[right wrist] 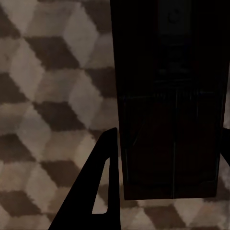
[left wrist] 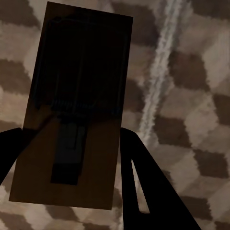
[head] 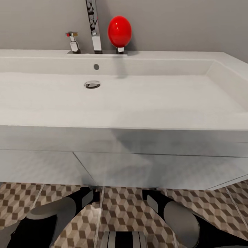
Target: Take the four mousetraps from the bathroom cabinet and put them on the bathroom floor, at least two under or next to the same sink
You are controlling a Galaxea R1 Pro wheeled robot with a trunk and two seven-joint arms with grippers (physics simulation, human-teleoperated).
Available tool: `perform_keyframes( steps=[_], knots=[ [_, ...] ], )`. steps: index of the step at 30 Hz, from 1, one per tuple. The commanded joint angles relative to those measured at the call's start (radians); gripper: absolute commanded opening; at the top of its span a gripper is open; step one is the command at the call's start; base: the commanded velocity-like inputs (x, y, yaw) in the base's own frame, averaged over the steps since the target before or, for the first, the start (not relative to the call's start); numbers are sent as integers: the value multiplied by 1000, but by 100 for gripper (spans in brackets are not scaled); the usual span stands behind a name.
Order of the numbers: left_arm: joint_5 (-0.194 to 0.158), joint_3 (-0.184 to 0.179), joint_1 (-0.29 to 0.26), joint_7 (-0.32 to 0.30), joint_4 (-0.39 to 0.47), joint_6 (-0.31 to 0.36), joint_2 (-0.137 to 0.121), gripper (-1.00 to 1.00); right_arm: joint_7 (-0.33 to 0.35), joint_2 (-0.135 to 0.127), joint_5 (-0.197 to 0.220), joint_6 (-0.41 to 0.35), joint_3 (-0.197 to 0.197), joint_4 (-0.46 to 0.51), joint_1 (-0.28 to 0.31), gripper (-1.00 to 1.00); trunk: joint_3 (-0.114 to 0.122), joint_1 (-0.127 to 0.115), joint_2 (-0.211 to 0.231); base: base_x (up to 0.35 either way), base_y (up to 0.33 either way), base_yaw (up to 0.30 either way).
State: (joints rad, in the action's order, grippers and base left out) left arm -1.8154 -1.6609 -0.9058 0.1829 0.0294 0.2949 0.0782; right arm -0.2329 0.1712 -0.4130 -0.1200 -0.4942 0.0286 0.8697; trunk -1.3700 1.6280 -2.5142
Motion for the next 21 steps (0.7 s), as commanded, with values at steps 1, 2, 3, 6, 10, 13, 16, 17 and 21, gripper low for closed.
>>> perform_keyframes(
  steps=[1, 2, 3, 6, 10, 13, 16, 17, 21],
  knots=[
    [-13, 4, -25, 6, 1, 4, -1, -100, 0, 1, -9, -7, -6, 2, 0, -100, -2, 0, 0, 0, 0, 0],
    [-13, 4, -25, 6, 1, 4, -1, -100, 0, 1, -9, -5, -6, 2, 0, -100, -3, 0, 0, 0, 0, 0],
    [-13, 4, -25, 6, 1, 4, -1, -100, 0, 1, -9, -3, -6, 2, 0, -100, -4, 0, 0, 0, 0, 0],
    [-13, 4, -25, 6, 1, 4, -1, -100, 0, 1, -9, -1, -6, 2, 0, -100, -8, 0, 0, 0, 0, 0],
    [-13, 3, -25, 6, 1, 4, -1, -100, 0, 1, -9, 0, -6, 2, 0, -100, -14, 0, 0, 0, 0, 0],
    [-13, 3, -25, 6, 1, 4, -2, -100, 0, 1, -9, 0, -6, 2, 0, -100, -18, 0, 0, 0, 0, 0],
    [-13, 3, -25, 6, 1, 4, -3, -100, 0, 1, -9, 0, -6, 2, 0, -100, -21, 0, 0, 0, 0, 0],
    [-13, 3, -25, 6, 1, 4, -3, -100, 0, 1, -9, 0, -6, 2, 0, -100, -21, 0, 0, 0, 0, 0],
    [-13, 3, -25, 6, 1, 4, -2, -100, 0, 1, -9, 0, -6, 2, 0, -100, -24, 0, 0, 0, 0, 0]
  ],
)
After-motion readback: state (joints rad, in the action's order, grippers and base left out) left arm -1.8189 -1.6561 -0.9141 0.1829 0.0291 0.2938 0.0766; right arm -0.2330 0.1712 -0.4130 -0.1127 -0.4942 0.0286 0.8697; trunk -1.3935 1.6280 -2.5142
